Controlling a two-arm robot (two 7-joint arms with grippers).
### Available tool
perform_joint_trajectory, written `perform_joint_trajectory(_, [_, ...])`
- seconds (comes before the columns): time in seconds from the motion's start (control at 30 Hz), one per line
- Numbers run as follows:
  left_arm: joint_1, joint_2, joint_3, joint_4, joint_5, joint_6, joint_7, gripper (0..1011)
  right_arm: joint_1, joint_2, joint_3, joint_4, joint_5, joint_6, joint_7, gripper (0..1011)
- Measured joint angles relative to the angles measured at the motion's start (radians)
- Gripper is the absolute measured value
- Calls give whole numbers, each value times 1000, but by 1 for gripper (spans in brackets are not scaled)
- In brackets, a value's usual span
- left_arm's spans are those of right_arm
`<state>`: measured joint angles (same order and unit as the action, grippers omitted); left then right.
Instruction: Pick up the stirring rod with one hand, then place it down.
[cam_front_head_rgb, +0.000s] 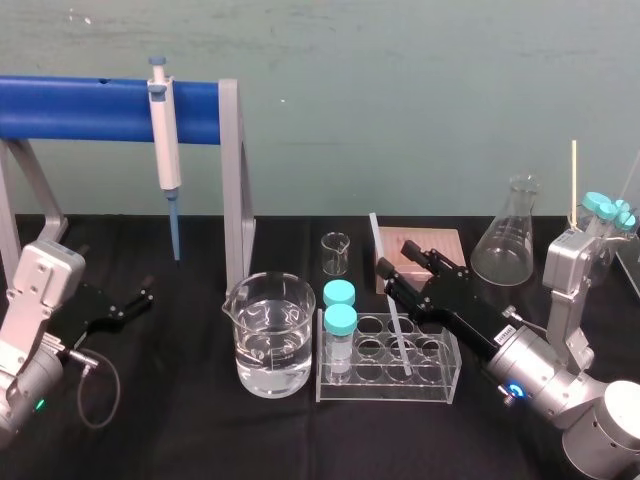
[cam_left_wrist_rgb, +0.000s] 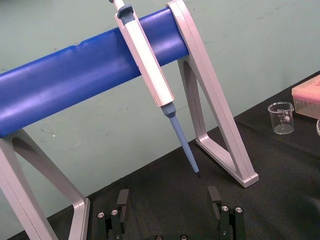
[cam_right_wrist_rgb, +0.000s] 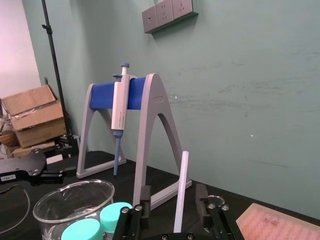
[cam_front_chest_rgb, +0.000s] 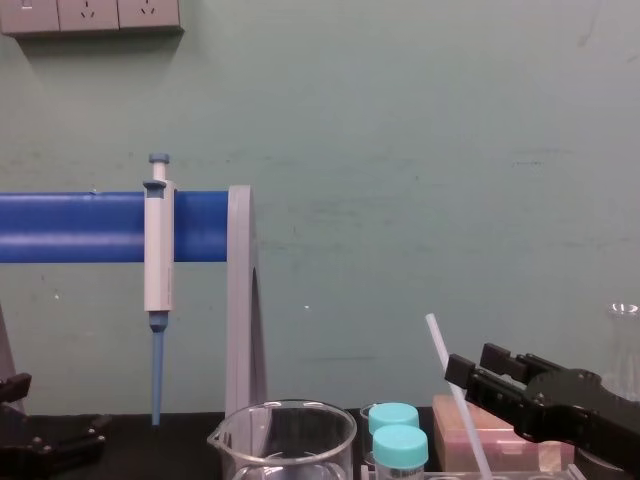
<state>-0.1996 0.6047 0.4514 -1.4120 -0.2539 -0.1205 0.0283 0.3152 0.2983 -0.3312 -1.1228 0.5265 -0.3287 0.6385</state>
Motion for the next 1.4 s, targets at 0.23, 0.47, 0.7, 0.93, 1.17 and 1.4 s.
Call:
perform_joint_trajectory(0.23, [0,0,0,0,0,0,0,1000,0,0,0,0,1,0,1,751])
perform_joint_trajectory(0.47, [0,0,0,0,0,0,0,1000,-20,12,24,-51,-20,10,-63,958])
perform_joint_trajectory(0.7, [0,0,0,0,0,0,0,1000,-86,26,105,-157,-85,83,-276,1000])
perform_joint_trajectory(0.93, [0,0,0,0,0,0,0,1000,-118,27,150,-160,-146,156,-410,1000])
perform_joint_trajectory(1.17, [0,0,0,0,0,0,0,1000,-122,17,158,-130,-185,182,-439,1002])
perform_joint_trajectory(1.4, [0,0,0,0,0,0,0,1000,-121,19,158,-133,-182,181,-439,1000])
